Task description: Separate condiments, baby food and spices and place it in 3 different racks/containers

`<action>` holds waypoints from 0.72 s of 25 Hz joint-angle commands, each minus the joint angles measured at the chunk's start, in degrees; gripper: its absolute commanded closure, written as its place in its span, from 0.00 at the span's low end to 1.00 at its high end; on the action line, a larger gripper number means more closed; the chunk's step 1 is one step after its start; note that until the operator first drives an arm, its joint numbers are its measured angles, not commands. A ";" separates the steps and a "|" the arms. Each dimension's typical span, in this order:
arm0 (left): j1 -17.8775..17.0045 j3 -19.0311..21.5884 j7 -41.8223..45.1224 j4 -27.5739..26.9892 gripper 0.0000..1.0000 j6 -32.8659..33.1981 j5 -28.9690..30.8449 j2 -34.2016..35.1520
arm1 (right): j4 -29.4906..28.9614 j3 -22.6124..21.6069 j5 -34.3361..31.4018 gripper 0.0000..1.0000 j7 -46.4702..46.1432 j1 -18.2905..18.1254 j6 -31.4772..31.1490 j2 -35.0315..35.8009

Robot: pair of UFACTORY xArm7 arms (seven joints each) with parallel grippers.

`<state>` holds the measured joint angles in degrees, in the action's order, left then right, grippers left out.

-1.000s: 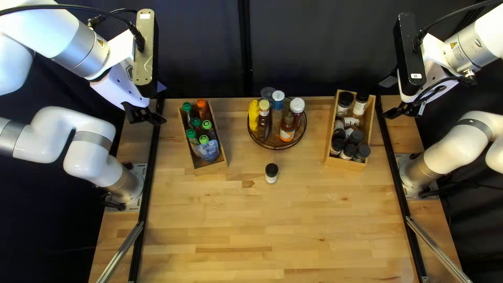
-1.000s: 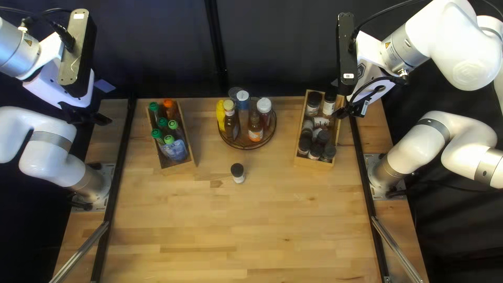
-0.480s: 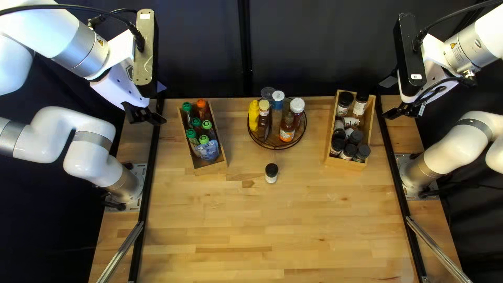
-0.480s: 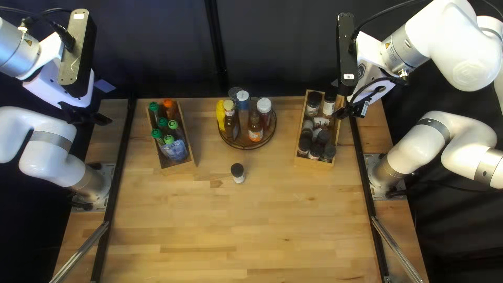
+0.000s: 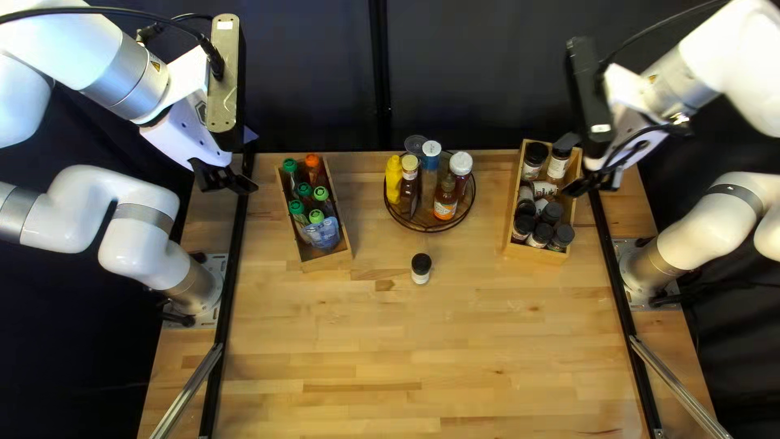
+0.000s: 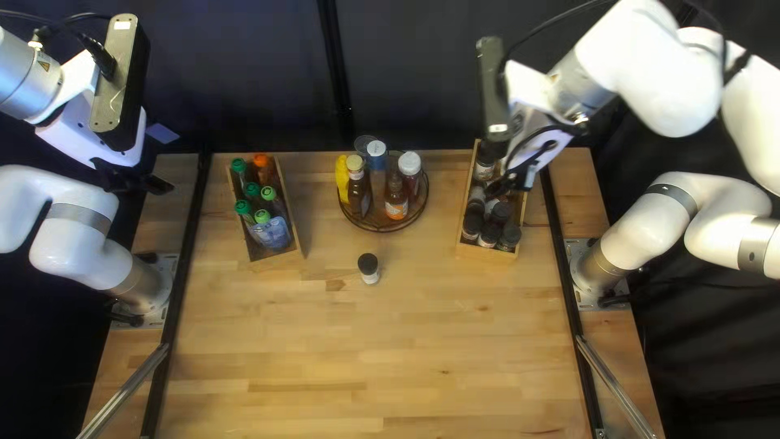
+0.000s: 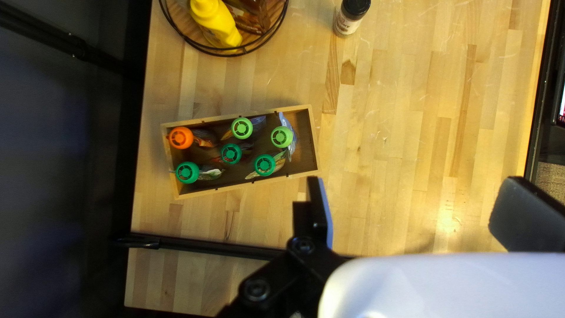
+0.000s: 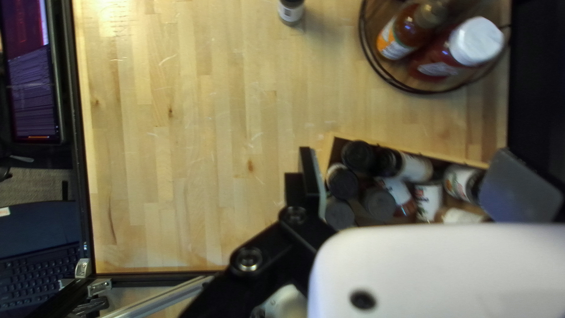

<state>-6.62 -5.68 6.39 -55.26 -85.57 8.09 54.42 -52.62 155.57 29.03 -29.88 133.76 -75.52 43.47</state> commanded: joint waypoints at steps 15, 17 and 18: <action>0.00 0.00 0.00 0.00 0.00 0.00 0.00 0.00 | -7.46 -27.60 -22.41 0.00 2.19 -2.29 15.33 -35.33; 0.00 0.00 0.00 0.00 0.00 0.00 0.00 0.00 | -5.39 -28.20 -24.97 0.00 2.21 -2.38 18.09 -35.67; 0.00 0.00 0.00 0.00 0.00 0.00 0.00 0.00 | -4.80 -28.82 -27.23 0.00 3.29 -2.60 19.51 -36.80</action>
<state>-6.62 -5.68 6.39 -55.26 -85.57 8.09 54.43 -59.44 127.83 5.66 -27.45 131.37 -59.11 8.08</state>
